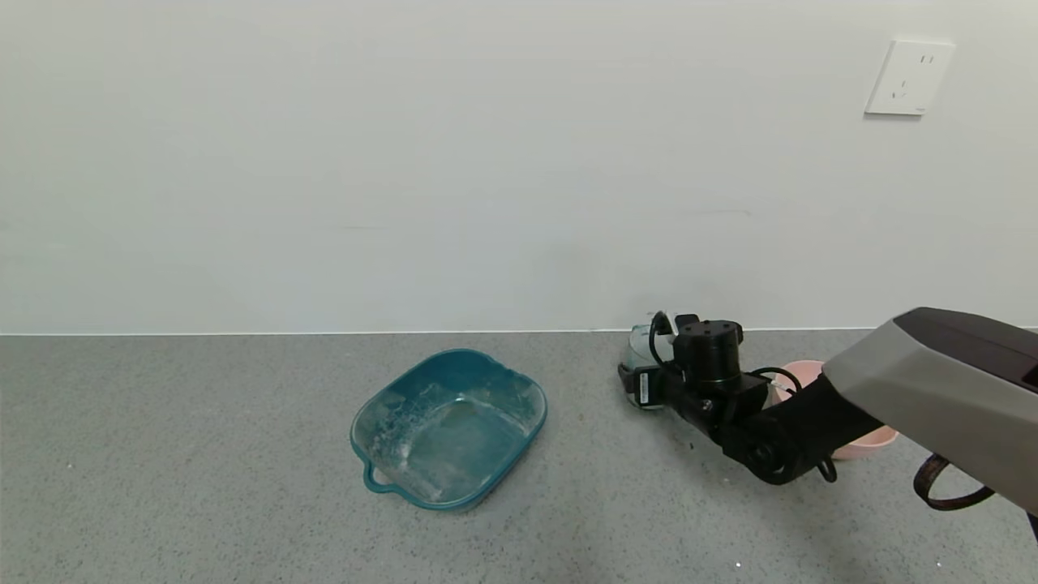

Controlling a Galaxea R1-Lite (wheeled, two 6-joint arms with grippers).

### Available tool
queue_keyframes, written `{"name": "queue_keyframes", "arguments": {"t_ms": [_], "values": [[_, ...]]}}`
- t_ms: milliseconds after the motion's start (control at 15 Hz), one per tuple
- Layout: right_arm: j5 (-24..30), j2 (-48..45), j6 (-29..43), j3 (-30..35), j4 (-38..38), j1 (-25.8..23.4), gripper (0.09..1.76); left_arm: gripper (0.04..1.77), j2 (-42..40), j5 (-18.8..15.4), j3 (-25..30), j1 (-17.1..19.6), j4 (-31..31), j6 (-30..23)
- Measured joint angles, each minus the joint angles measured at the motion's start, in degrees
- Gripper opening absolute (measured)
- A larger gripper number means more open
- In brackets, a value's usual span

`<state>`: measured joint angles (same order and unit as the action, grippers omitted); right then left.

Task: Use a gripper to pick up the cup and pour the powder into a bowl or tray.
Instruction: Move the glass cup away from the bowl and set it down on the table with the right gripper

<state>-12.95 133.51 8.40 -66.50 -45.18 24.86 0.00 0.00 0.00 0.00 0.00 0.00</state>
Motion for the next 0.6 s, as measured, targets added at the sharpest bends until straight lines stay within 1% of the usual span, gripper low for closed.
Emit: {"name": "queue_keyframes", "arguments": {"t_ms": [333, 600], "values": [[0.50, -3.85, 0.00, -0.17, 9.74, -0.06, 1.65, 1.76, 0.00, 0.00, 0.00, 0.00, 0.00, 0.00], [1.24, -10.97, -0.09, 0.79, 20.10, 0.09, 1.67, 1.76, 0.00, 0.00, 0.00, 0.00, 0.02, 0.00]]}}
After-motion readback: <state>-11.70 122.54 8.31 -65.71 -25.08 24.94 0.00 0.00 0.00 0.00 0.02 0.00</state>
